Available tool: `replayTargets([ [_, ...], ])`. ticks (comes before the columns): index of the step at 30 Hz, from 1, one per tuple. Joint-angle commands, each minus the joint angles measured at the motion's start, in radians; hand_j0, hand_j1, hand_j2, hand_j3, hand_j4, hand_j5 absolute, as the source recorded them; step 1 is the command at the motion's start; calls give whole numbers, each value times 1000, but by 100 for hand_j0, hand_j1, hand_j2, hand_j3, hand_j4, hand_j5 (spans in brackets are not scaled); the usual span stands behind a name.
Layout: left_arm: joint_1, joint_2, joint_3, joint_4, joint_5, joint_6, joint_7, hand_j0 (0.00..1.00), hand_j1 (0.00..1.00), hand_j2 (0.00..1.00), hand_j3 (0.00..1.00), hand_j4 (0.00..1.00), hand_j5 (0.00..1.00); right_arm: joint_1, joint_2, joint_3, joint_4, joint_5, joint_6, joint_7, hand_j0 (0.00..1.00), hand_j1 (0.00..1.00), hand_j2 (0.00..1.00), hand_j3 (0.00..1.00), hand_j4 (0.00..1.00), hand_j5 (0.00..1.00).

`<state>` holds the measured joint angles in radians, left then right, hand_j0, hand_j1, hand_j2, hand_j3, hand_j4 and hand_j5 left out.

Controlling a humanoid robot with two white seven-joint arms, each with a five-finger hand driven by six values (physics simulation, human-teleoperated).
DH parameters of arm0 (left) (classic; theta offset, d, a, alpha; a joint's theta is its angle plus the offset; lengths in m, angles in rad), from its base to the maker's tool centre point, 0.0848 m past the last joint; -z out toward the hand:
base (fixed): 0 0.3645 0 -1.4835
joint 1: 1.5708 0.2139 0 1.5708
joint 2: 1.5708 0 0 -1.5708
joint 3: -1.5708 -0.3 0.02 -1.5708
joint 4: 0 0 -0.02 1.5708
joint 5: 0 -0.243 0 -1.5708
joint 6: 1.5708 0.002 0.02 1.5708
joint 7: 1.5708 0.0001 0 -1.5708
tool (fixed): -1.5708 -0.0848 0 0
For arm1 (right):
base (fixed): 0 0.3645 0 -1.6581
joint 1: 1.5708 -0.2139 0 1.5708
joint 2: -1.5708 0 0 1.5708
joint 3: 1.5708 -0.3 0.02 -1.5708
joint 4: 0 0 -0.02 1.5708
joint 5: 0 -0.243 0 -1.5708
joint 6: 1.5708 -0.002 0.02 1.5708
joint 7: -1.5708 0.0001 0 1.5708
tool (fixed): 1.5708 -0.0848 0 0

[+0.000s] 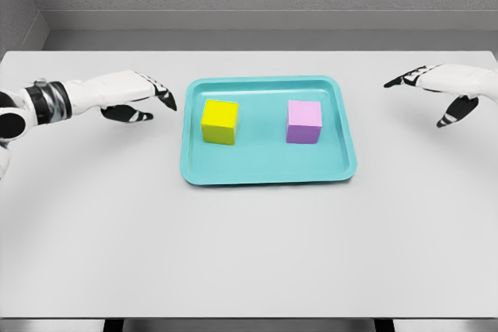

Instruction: Push two cubes

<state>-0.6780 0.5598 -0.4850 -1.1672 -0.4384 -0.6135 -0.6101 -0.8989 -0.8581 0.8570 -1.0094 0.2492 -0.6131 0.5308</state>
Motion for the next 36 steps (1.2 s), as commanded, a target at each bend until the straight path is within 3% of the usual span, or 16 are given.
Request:
replayTargets([
  [1,-2,-55,2,18,-8,3,-1,33,33,33,33,33,33,-2,1,1,-2,-5,2,0,100,100,100,100,100,100],
  [5,-12,-74,3,52,-33,3,-1,34,34,34,34,34,34,-18,1,48,-2,-7,2,-6,100,100,100,100,100,100],
  [10,-14,-75,3,61,-33,3,-1,37,37,37,37,37,37,-31,2,51,5,-5,2,5,100,100,100,100,100,100],
  [14,-23,-107,2,118,-49,3,-1,39,39,39,39,39,39,-48,17,51,12,-5,2,-6,99,99,99,99,99,99],
  [15,-25,-120,2,135,-66,3,-1,39,39,39,39,39,39,-49,17,51,14,-2,2,-5,92,92,92,92,92,92],
  [17,-40,-121,3,156,-66,3,-1,39,39,39,39,39,39,-54,19,51,9,5,2,-3,91,91,91,91,91,91],
  [21,-43,-123,6,158,-65,3,-1,41,41,41,41,41,41,-57,24,56,-46,9,2,8,49,49,49,49,49,49],
  [23,-49,-124,8,158,-65,3,-1,43,43,43,43,43,43,-60,24,68,-46,9,2,23,16,16,16,16,16,16],
  [26,-52,-124,26,156,-59,3,-1,48,48,48,48,48,48,-72,42,71,-46,9,2,80,15,15,15,15,15,15],
  [31,-49,-144,37,156,-60,3,-1,50,50,50,50,50,50,-141,122,209,-48,9,2,80,13,13,13,13,13,13],
  [36,-48,-147,34,156,-59,3,-1,47,47,47,47,47,47,-170,131,292,-89,12,2,80,13,13,13,13,13,13],
])
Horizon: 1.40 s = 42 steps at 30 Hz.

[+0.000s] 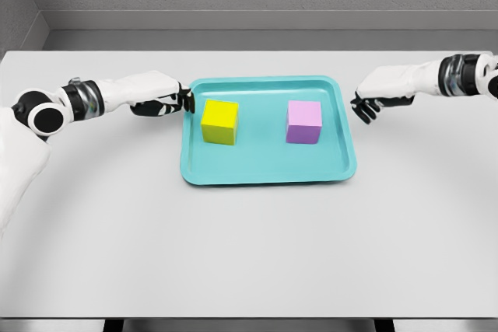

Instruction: Push two cubes

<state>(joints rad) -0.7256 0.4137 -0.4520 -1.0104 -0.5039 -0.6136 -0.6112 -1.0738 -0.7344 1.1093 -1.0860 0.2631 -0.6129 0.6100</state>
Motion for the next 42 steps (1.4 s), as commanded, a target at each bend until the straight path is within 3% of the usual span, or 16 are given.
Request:
replayTargets([
  [1,0,-1,1,0,7,3,0,47,47,47,47,47,47,0,16,46,-11,-2,2,1,13,13,13,13,13,13],
  [18,12,-24,-13,-10,5,3,0,47,47,47,47,47,47,-9,73,75,0,30,2,1,13,13,13,13,13,13],
  [26,12,-32,-13,-10,5,3,0,47,47,47,47,47,47,-18,124,75,94,56,2,1,13,13,13,13,13,13],
  [42,12,-53,-33,-11,4,3,0,47,47,47,47,47,47,-23,153,92,130,57,2,1,13,13,13,13,13,13],
])
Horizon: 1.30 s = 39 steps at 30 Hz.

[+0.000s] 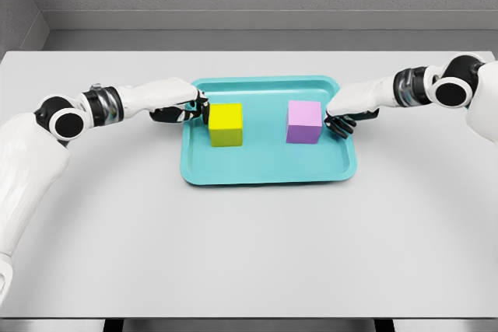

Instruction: Push two cubes

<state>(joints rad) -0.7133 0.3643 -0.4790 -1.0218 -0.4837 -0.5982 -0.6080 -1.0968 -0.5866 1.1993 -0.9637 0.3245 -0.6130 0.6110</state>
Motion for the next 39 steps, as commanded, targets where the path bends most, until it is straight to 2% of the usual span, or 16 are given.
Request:
replayTargets([
  [1,0,-5,-6,2,-18,-13,-3,47,47,47,47,47,47,0,5,2,10,-4,2,0,13,13,13,13,13,13],
  [5,0,-19,-6,2,-19,-13,-3,47,47,47,47,47,47,-2,19,2,45,-4,2,0,13,13,13,13,13,13],
  [22,0,8,7,-4,-9,-13,-3,47,47,47,47,47,47,-15,50,26,45,-4,2,0,12,12,12,12,12,12],
  [26,6,18,8,-43,19,-13,-3,47,47,47,47,47,47,-17,56,26,45,-4,2,0,13,13,13,13,13,13],
  [33,23,65,8,-41,45,-13,-3,46,46,46,46,46,46,-21,71,29,48,-4,2,0,12,12,12,12,12,12],
  [39,40,51,7,-38,37,-13,-3,46,46,46,46,46,46,-23,90,29,66,-4,2,0,12,12,12,12,12,12],
])
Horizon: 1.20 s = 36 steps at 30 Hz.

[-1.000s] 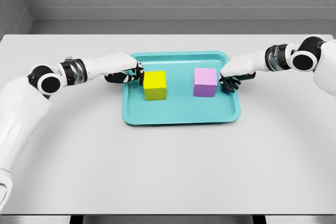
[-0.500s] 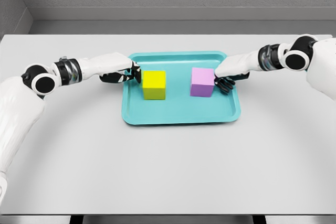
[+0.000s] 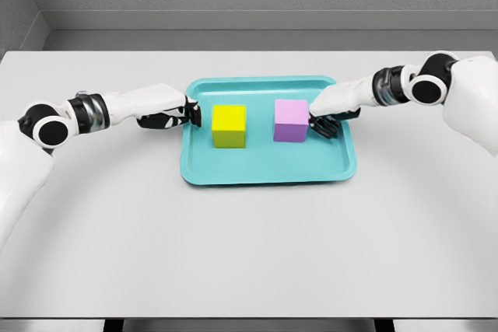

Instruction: Push two cubes

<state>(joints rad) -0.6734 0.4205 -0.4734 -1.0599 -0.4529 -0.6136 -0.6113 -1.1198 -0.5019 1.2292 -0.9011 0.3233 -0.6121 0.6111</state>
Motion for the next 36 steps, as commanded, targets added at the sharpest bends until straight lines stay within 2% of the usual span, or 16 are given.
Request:
replayTargets([
  [1,0,-8,-1,0,7,3,0,46,46,46,46,46,46,0,5,0,5,-3,1,0,12,12,12,12,12,12],
  [26,-2,-71,-11,0,0,3,0,45,45,45,45,45,45,-15,32,0,5,-3,1,0,12,12,12,12,12,12],
  [36,0,-65,-2,20,0,3,0,45,45,45,45,45,45,-17,28,3,77,-1,1,0,12,12,12,12,12,12],
])
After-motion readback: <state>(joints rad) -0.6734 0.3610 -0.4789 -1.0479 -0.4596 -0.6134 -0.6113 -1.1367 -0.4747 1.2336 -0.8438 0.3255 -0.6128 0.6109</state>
